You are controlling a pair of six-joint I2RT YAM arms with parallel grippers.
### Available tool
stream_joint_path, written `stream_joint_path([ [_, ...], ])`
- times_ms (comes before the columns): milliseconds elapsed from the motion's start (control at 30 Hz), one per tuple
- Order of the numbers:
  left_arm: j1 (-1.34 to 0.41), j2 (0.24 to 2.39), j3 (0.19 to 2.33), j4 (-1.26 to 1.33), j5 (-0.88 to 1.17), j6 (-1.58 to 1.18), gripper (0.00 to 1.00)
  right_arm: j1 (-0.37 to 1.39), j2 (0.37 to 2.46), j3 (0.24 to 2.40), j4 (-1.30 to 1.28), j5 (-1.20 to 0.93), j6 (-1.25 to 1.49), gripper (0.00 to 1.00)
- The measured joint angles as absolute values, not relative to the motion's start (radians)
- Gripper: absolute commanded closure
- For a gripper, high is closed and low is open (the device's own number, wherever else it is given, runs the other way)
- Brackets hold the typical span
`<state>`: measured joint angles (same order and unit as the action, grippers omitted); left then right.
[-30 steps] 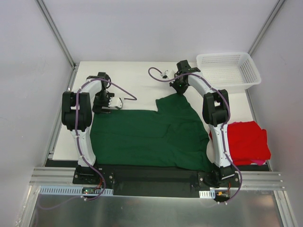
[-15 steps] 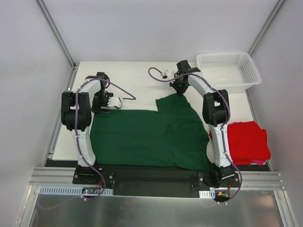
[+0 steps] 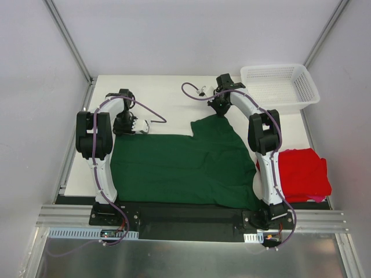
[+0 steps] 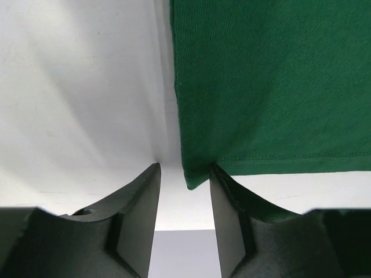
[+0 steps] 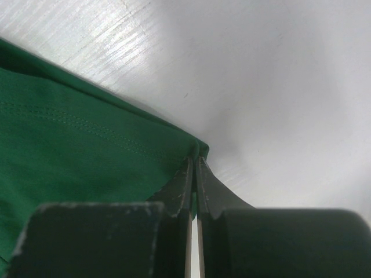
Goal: Fold and stack the t-shirts
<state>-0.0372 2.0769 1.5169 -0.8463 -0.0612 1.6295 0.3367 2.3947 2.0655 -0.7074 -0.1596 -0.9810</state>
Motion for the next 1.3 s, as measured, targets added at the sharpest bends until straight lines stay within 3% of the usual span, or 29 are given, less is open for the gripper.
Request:
stream_joint_path([
  [300,-0.037,2.078,1.516,-0.847,-0.068,1.622,1.00,0.337,2.394,2.064,-0.706,-0.160,-0.981,0.99],
  [1300,-0.037,2.081,1.516,-0.822,-0.099,1.577,1.00,0.331,2.259,2.046,-0.708,-0.138,-0.981,0.99],
])
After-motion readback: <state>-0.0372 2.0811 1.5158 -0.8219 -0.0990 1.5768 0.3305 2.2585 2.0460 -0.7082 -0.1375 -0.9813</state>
